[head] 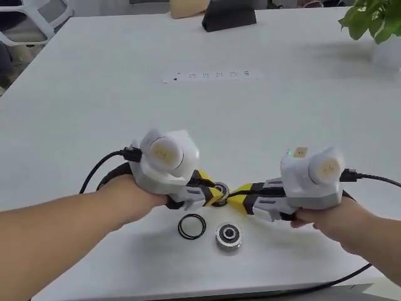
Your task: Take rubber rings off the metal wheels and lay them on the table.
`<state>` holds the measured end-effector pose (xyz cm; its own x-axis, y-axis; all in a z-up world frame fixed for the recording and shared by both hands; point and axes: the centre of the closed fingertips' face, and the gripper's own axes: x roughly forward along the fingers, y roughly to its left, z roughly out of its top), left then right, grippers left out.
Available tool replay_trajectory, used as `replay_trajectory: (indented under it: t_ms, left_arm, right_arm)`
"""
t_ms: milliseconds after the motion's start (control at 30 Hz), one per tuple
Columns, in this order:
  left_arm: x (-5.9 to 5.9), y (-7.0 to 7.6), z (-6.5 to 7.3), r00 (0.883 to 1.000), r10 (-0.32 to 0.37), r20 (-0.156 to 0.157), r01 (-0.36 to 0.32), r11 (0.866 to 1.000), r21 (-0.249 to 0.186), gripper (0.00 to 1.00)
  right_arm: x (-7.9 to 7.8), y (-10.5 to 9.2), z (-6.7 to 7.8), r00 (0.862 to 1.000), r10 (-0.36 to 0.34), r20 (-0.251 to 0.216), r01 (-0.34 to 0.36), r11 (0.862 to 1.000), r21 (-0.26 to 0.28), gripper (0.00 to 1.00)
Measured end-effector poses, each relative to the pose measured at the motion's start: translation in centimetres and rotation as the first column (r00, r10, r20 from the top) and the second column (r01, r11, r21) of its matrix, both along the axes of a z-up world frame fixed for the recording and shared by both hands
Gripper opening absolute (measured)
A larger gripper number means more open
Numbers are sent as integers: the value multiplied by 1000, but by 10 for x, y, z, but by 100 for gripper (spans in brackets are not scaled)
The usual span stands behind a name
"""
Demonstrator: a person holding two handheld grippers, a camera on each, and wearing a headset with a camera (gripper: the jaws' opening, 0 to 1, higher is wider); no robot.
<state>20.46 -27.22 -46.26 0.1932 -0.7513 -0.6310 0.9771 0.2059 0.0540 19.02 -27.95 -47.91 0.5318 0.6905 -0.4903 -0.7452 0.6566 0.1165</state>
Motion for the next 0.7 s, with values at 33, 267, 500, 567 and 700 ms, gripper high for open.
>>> replay_trajectory:
  t_ms: [33, 267, 500, 567, 700]
  left_arm:
    - [0, 0, 0, 1000, 1, 1, -1, 1000, 0, 7]
    - [0, -1, 0, 1000, 7, 6, -7, 1000, 2, 7]
    - [0, -1, 0, 1000, 10, 11, -10, 1000, 3, 7]
    - [-1, -1, 0, 1000, 9, 14, -9, 1000, 4, 7]
    - [-1, -2, 1, 1000, 11, 19, -12, 1000, 7, 6]
  right_arm:
    - [0, 0, 0, 1000, -2, -1, 2, 1000, 0, 1]
    - [0, -2, 0, 999, -33, -8, 33, 999, 6, 0]
    - [0, -4, 2, 999, -52, -13, 52, 999, 6, 0]
    - [0, -4, 2, 998, -58, -14, 58, 998, 6, 0]
    - [0, -5, 4, 998, -69, -11, 69, 998, 12, 0]
